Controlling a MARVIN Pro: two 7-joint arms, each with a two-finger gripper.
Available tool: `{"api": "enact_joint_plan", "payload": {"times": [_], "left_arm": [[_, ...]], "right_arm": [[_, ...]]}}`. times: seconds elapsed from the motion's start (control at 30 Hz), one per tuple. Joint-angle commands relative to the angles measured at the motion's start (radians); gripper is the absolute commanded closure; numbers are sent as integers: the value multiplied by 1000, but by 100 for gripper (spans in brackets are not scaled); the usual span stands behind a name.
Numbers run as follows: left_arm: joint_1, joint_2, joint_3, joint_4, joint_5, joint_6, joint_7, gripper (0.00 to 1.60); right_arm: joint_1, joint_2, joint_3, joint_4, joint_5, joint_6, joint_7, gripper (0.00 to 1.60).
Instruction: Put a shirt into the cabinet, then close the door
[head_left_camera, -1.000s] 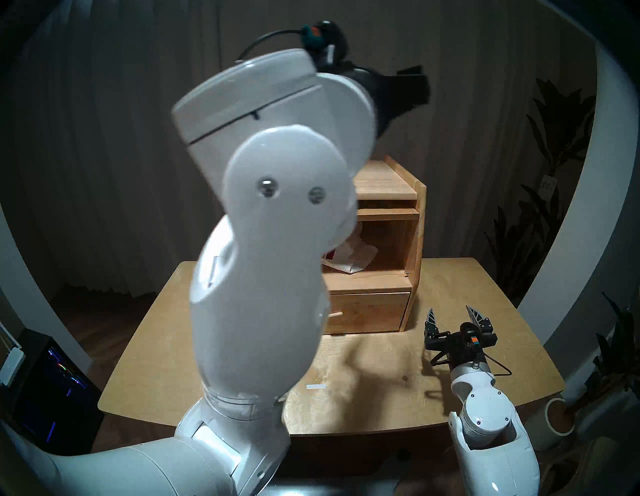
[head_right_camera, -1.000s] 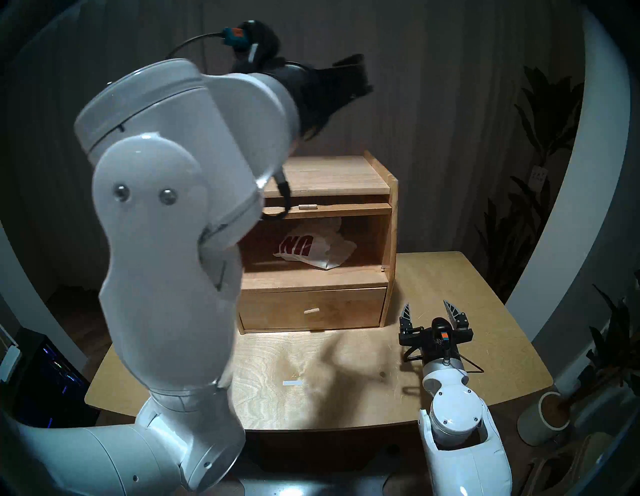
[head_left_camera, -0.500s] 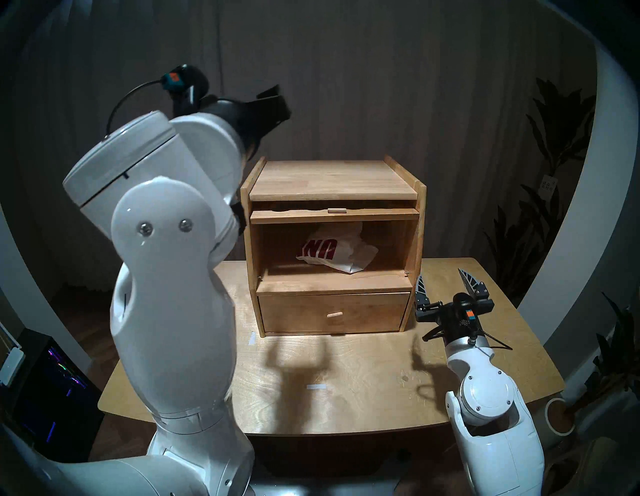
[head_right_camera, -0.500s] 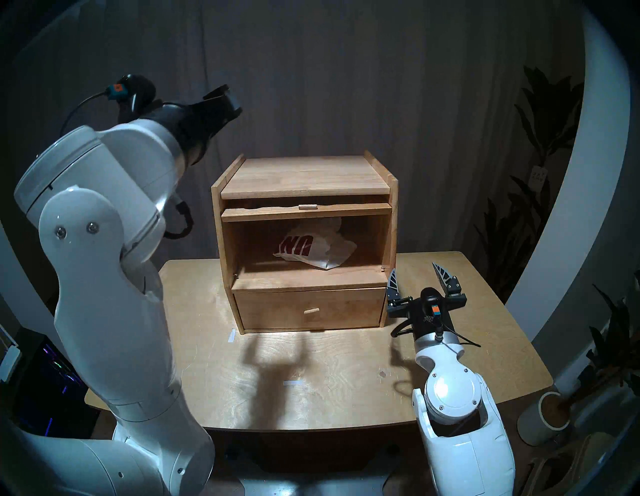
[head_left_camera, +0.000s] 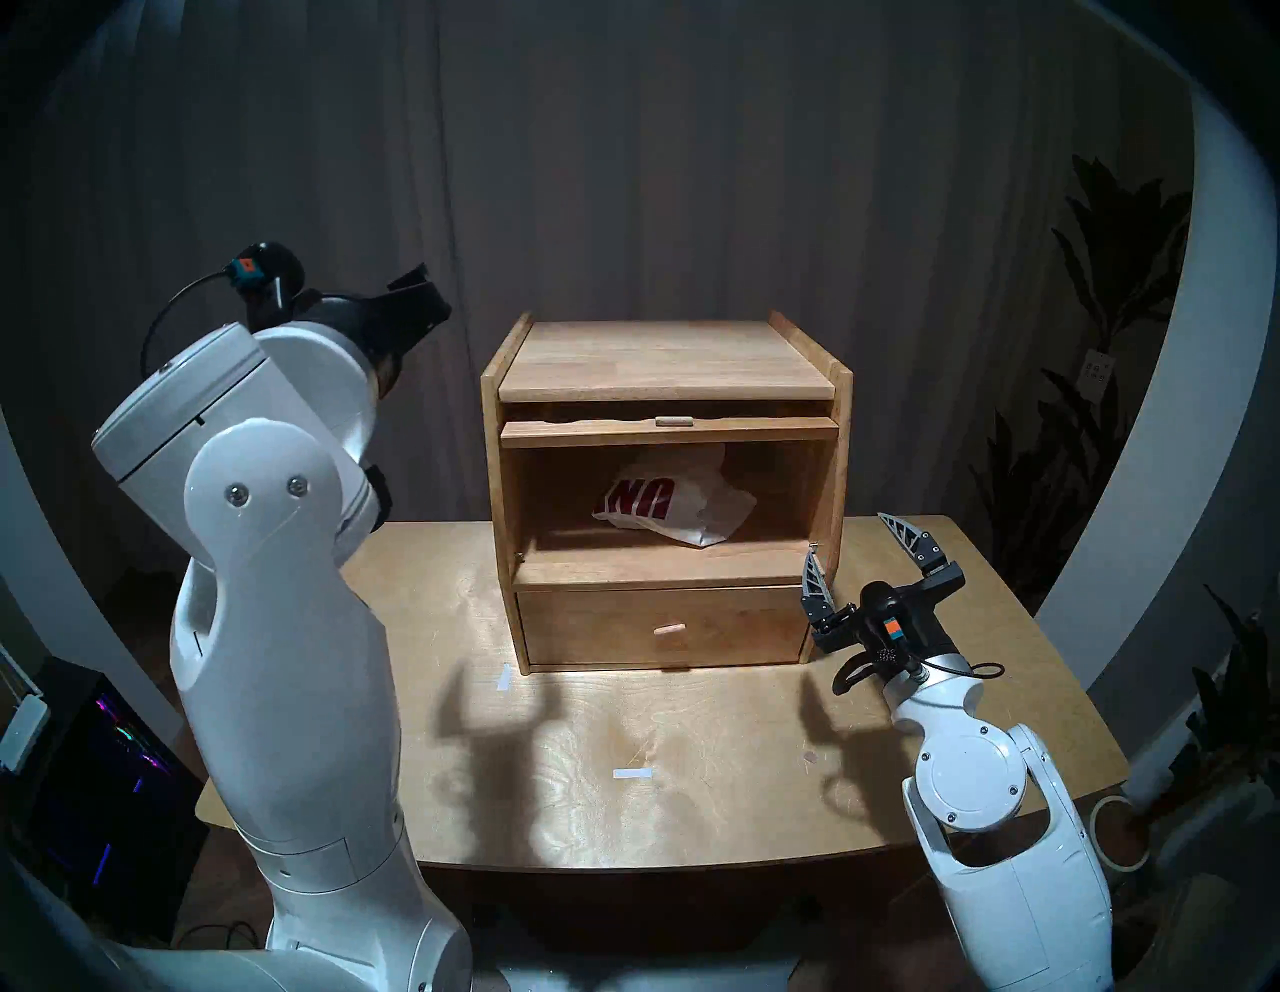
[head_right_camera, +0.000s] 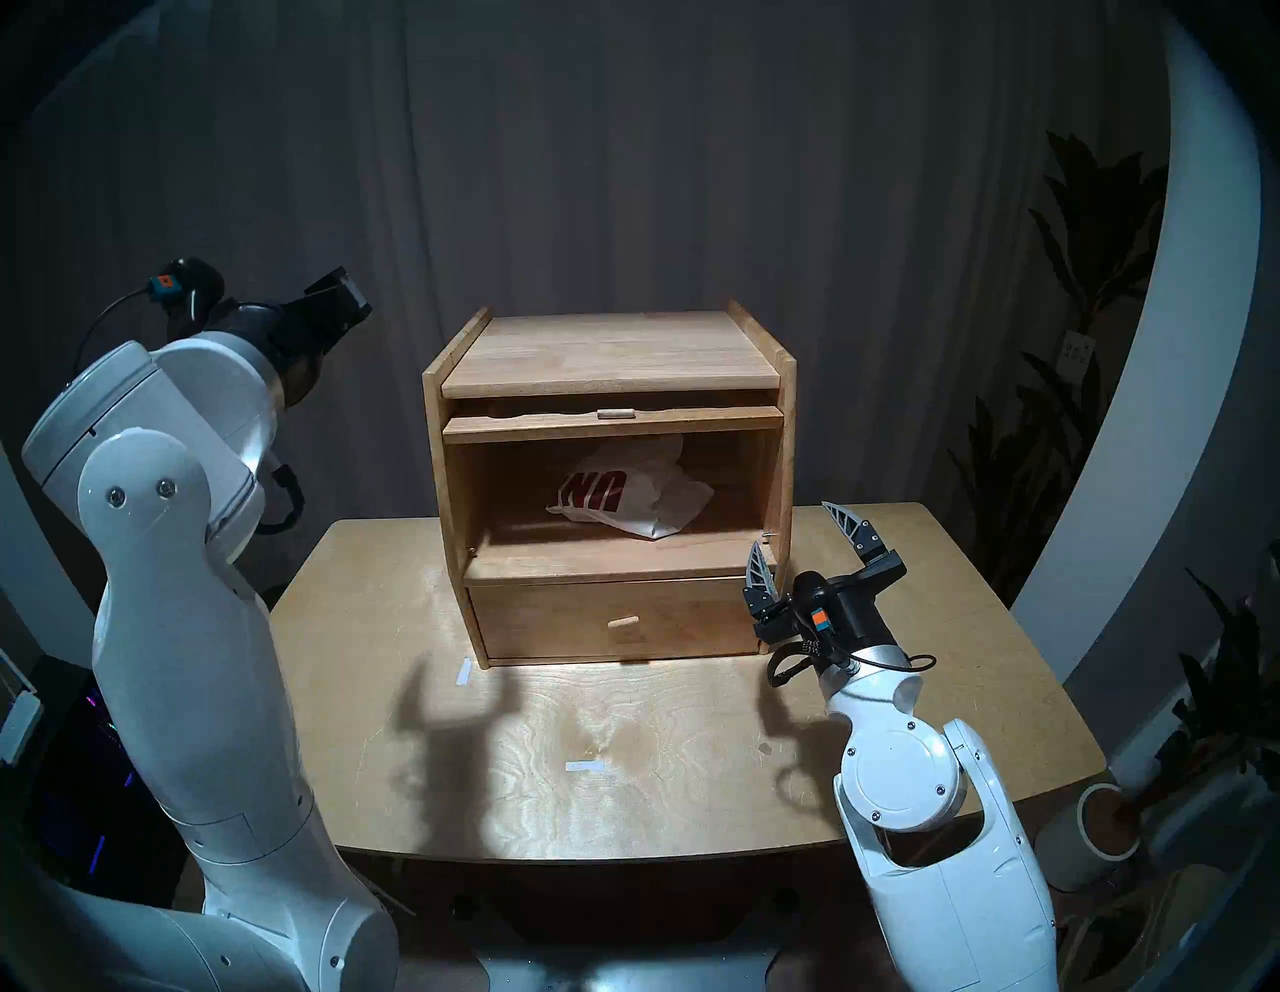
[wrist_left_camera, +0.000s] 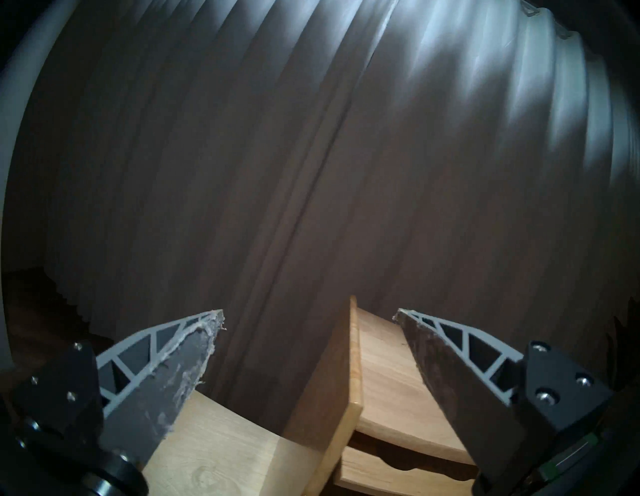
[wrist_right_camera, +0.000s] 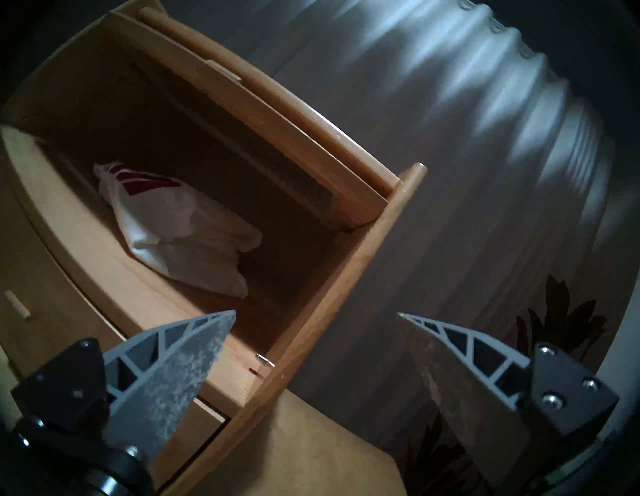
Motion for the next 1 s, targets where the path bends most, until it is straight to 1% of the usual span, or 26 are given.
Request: {"api": "enact_joint_plan", "payload": {"times": [0.0,0.03,0.1,0.33,0.43,0.47,0.5,0.53,0.67,0.7,0.8,0.87,0.97], "left_arm": [[28,18,-37,-12,-11,1,3,0],[36,22,-47,-12,-16,1,1,0],[46,27,-58,-12,-23,1,-2,0],[69,47,-86,-12,-58,1,-10,0],[78,62,-99,-12,-81,1,-15,0],[81,66,-103,-12,-88,1,-16,0],[83,71,-107,-12,-96,1,-17,0],[85,75,-110,-12,-103,1,-18,0],[93,99,-126,-12,-141,1,-25,0],[95,104,-128,-12,-148,1,-27,0],[99,120,-138,-12,-174,1,-32,0],[102,132,-145,-12,-192,1,-34,0],[106,148,-153,-12,-217,1,-37,0]], "right_arm": [[53,77,-35,-97,-128,22,36,0],[58,83,-51,-118,-156,30,48,0],[62,98,-63,-139,-199,48,66,0],[59,137,-84,-189,-327,110,119,0],[46,126,-94,-209,-355,154,141,0],[39,123,-85,-208,-374,178,140,0],[33,114,-83,-213,-372,193,146,0],[28,115,-76,-216,-389,211,145,0],[13,75,-79,-261,-396,276,141,0],[8,53,-79,-270,-374,286,138,0],[0,42,-69,-287,-394,334,132,0],[-4,45,-79,-302,-412,356,139,0],[-1,65,-103,-310,-458,384,152,0]]}}
